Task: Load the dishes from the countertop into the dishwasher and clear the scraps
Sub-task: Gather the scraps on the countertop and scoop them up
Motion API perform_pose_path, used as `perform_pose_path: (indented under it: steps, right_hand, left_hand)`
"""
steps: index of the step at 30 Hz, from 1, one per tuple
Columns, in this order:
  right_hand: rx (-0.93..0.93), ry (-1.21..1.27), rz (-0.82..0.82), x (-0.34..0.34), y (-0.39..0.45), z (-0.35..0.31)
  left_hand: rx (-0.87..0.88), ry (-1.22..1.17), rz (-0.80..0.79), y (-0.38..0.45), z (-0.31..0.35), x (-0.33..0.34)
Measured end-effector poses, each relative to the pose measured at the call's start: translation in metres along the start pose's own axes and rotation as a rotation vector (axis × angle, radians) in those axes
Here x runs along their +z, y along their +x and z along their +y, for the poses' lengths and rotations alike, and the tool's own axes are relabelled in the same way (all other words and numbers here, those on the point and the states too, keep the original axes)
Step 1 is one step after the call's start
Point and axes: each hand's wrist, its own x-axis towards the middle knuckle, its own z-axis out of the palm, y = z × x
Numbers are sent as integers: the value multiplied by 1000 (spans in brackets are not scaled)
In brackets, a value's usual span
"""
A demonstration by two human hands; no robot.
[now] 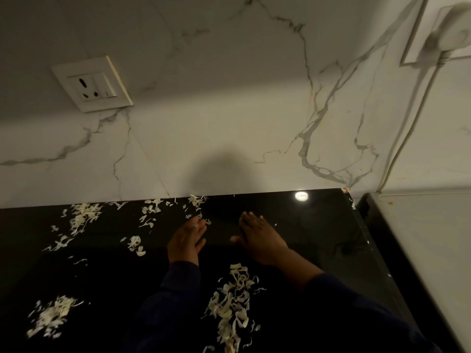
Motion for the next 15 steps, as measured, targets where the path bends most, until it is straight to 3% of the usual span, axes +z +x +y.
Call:
perform_pose_path:
  steps: [6,10,12,15]
  right_hand:
    - [-151,-28,-87,29,-34,-55]
    - [-183,398,-93,35,-61,-67]
    - [-57,527,78,24,-68,-50]
    - [277,239,243,6,-64,1]
  left_hand:
    - [-18,-22,35,-24,4,-17]
    - [-10,-25,37,-40,5,-41]
    - [-15,-28,29,-45,7,-57]
    - [-16,-29,35,-48,8,-78]
